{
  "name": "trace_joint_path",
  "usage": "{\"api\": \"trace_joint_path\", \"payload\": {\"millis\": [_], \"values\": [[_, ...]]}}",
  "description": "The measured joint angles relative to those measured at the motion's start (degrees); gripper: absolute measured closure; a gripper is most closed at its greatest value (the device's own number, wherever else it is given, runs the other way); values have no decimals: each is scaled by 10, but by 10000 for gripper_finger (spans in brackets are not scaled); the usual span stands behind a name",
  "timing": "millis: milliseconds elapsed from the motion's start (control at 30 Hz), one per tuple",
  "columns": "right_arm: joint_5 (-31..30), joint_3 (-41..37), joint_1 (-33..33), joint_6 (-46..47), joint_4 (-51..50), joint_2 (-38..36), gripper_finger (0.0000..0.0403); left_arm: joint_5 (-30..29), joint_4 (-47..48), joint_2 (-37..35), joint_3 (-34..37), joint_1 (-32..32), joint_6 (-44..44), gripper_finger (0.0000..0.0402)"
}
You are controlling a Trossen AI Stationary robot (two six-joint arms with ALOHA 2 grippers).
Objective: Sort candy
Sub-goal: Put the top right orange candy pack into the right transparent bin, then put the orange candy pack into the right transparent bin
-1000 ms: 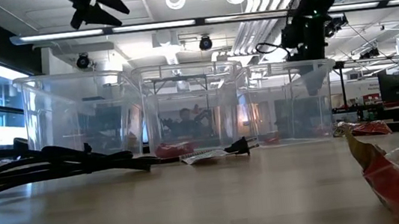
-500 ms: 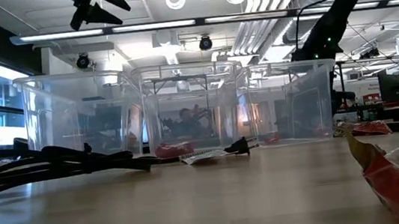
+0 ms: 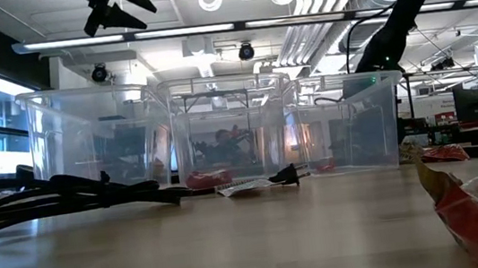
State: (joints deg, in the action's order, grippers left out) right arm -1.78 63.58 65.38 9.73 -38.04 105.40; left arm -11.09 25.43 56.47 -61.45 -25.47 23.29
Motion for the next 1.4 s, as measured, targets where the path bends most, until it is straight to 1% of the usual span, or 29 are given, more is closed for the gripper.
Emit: {"api": "trace_joint_path", "payload": {"millis": [33,67,100,200,300,400,533,567,667,767,833,933,1000,1067,1200,1267,1367,1400], "values": [[5,0,-2,-4,-15,-9,367,-1,0,0,0,-1,-5,197],[6,1,-2,-7,-20,-22,382,-2,0,0,0,-2,-9,197],[6,9,-2,-7,-19,-37,386,-3,0,0,0,-4,-12,197],[6,34,-2,-1,-24,-82,377,-4,0,0,0,-11,-14,197],[10,59,-9,6,-30,-127,390,-5,0,0,0,-16,-25,197],[16,90,-30,8,-25,-178,395,-5,0,0,0,-16,-36,197],[-6,114,-67,28,-36,-226,396,-5,0,0,0,-16,-51,197],[-3,117,-78,34,-34,-238,398,-5,0,0,0,-16,-55,197],[45,116,-121,55,-38,-265,398,-5,0,0,0,-16,-60,197],[84,106,-183,77,-53,-280,395,-5,0,0,0,-16,-60,197],[87,98,-226,82,-55,-286,394,-5,0,0,0,-16,-64,197],[48,83,-280,94,-62,-285,389,-4,0,0,0,-16,-70,197],[28,72,-304,97,-63,-285,376,-4,0,0,0,-16,-70,197],[12,64,-316,97,-64,-285,352,-4,0,0,0,-16,-70,197],[-13,59,-318,103,-68,-285,286,-4,0,0,0,-16,-70,197],[-14,59,-318,113,-68,-285,250,-4,0,0,0,-16,-70,197],[-14,62,-318,94,-71,-286,202,-4,1,0,0,-16,-70,197],[-22,66,-317,93,-77,-286,190,-4,1,0,0,-16,-70,197]]}}
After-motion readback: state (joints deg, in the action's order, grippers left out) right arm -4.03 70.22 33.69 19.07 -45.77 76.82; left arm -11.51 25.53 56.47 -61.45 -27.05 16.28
